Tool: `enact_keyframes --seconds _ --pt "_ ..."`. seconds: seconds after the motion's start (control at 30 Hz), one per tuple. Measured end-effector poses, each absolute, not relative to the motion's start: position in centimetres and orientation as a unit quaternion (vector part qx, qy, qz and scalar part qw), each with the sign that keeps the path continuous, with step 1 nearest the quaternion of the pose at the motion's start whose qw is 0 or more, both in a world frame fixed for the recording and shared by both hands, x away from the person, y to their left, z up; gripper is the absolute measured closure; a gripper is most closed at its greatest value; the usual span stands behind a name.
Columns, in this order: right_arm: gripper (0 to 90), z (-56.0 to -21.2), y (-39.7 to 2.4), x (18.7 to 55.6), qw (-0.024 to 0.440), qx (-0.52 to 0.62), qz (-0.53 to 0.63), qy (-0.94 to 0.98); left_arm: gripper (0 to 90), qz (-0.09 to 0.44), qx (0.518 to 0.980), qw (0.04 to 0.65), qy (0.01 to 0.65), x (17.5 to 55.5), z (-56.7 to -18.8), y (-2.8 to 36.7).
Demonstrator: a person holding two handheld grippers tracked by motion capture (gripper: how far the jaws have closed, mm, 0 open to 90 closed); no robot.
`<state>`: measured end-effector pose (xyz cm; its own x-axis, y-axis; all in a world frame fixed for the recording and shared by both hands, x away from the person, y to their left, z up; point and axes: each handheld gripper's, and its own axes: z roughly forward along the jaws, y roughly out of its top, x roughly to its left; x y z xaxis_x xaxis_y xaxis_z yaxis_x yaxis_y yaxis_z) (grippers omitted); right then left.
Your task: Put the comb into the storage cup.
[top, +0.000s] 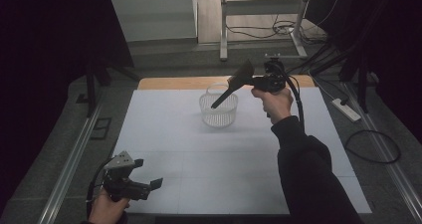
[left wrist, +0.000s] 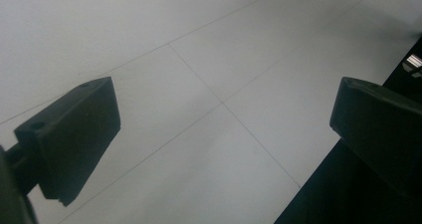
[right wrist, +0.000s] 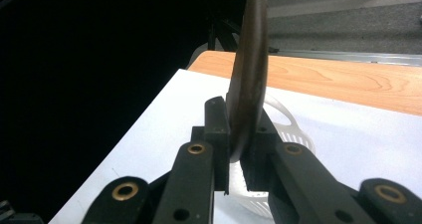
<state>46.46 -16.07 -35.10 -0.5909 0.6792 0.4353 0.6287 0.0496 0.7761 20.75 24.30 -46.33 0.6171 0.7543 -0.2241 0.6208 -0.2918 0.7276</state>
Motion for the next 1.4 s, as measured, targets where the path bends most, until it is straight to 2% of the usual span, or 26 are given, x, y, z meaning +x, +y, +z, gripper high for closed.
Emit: enact_keyframes --seconds 1.4 --pt "83.4 -38.2 -13.7 48.1 0.039 0.466 0.492 0.735 0.0 0.075 0.799 0.414 0.43 20.8 -46.4 24.4"
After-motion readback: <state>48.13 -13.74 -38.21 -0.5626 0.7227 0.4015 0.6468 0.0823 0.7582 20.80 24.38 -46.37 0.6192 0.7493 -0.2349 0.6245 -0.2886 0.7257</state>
